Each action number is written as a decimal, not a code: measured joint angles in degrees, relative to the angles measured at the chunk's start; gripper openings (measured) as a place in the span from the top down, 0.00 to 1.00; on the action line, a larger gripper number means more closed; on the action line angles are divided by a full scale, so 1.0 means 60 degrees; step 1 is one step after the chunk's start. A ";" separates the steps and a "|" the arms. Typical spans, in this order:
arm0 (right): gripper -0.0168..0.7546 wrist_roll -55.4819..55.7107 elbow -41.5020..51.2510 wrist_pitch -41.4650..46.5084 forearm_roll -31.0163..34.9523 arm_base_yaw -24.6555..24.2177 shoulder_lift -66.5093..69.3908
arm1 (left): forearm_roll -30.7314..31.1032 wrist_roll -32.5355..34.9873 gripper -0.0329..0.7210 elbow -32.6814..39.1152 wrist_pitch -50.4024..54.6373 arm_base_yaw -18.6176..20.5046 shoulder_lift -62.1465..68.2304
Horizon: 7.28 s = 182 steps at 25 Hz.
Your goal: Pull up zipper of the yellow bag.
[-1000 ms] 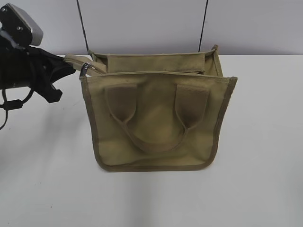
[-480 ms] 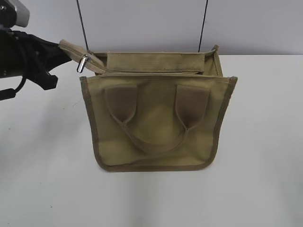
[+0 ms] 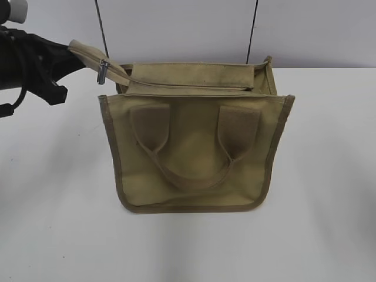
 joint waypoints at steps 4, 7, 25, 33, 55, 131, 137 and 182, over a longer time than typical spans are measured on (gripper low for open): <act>0.25 0.0921 -0.0836 -0.0846 -0.0080 0.1833 0.1691 | 0.0006 0.0000 0.94 0.0000 0.0011 0.0000 0.0000; 0.25 0.2157 -0.1672 -0.1313 -0.0675 0.3582 0.3102 | 0.0018 0.0000 0.94 0.0000 0.0020 0.0000 0.0000; 0.40 0.5485 -0.9925 0.0445 -0.1450 0.7349 1.0431 | 0.0295 0.0000 0.94 0.0000 0.0036 0.0000 0.0000; 0.56 0.6085 -1.0682 0.1056 -0.1143 0.7380 1.1249 | 0.0323 0.0000 0.94 0.0000 0.0036 0.0000 0.0000; 0.58 0.9009 -1.0716 0.0225 -0.2034 0.7384 1.2092 | 0.0398 0.0000 0.94 0.0003 -0.0182 0.0000 0.0000; 1.00 0.2574 -0.9256 0.4513 -0.1077 0.3231 1.0161 | -0.0885 -0.0136 0.94 0.0861 0.1407 -0.0069 -0.0620; 1.00 0.2512 -0.9202 0.4513 -0.1023 0.3019 0.9971 | -0.0885 -0.0136 0.94 0.0861 0.1248 -0.0087 -0.0628; 0.22 0.2226 -0.0297 0.4296 -0.3531 0.4283 -0.2882 | -1.0025 0.3959 0.17 -0.0410 1.6184 -0.4396 -0.7702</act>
